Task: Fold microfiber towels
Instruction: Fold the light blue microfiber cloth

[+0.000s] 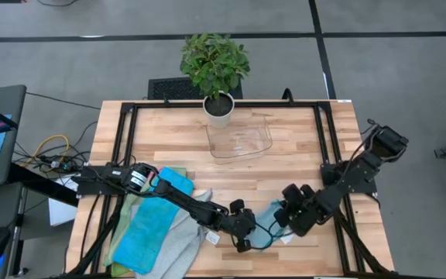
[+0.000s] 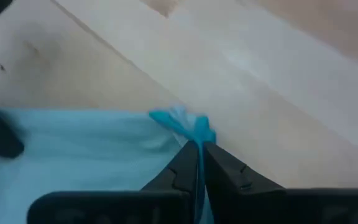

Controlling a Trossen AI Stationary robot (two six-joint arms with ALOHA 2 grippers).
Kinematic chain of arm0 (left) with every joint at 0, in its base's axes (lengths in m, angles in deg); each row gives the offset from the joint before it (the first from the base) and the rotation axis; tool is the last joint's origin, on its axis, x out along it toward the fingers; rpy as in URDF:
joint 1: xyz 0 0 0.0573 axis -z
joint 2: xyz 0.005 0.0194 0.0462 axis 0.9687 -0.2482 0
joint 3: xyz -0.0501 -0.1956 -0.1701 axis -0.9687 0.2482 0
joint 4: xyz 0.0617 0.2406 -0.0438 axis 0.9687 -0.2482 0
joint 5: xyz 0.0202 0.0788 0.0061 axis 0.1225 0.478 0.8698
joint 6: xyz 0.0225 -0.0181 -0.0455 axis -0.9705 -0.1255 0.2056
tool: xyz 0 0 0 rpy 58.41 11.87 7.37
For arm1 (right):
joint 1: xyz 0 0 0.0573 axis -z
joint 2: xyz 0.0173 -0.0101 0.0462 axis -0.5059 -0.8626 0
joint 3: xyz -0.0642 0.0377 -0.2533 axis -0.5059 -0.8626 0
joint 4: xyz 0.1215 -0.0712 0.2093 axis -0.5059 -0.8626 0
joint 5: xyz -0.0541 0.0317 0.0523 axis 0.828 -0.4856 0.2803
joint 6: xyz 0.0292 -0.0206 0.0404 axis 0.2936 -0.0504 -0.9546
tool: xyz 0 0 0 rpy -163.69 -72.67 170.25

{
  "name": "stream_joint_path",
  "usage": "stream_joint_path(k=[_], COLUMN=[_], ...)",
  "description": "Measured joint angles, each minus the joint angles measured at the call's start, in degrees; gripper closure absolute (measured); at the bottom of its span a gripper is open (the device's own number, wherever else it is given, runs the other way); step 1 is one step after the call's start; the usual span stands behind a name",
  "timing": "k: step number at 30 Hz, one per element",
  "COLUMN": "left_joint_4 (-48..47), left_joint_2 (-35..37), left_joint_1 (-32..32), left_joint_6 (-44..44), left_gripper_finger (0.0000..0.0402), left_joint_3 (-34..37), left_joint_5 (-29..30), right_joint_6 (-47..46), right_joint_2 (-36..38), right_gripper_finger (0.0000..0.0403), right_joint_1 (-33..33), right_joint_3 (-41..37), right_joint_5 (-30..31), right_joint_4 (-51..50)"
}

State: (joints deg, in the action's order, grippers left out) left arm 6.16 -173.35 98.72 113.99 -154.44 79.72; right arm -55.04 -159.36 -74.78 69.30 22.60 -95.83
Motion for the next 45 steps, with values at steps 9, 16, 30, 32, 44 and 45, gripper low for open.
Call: stream_joint_path(k=[9, 16, 30, 32, 44, 45], left_joint_4=[0.0, 0.0, 0.0, 0.0, 0.0, 0.0], left_joint_2=[0.0, 0.0, 0.0, 0.0, 0.0, 0.0], left_joint_1=[0.0, 0.0, 0.0, 0.1, 0.1, 0.1], left_joint_6=[0.0, 0.1, 0.4, 0.4, 2.1, 2.1], left_gripper_finger=[0.0400, 0.0400, 0.0400, 0.0400, 0.0400, 0.0400], left_joint_3=[0.0, 0.0, 0.0, 0.0, 0.0, 0.0], left_joint_5=[0.0, -0.9, -0.9, -0.6, -0.2, -0.2], right_joint_6=[-12.1, -3.9, 29.0, 31.7, 38.6, 39.1], right_joint_2=[0.4, 7.7, 13.8, 12.8, 11.4, 11.4], right_gripper_finger=[0.0306, 0.0282, 0.0281, 0.0278, 0.0205, 0.0203], right_joint_1=[-7.4, -7.0, 8.8, 10.8, 15.6, 15.9], right_joint_3=[0.0, 1.6, 1.8, 1.8, 1.8, 1.8], right_joint_5=[1.5, 10.3, -4.3, -7.3, -10.5, -10.5], right_joint_4=[-2.3, -5.6, 0.1, 0.3, -0.4, -0.1])
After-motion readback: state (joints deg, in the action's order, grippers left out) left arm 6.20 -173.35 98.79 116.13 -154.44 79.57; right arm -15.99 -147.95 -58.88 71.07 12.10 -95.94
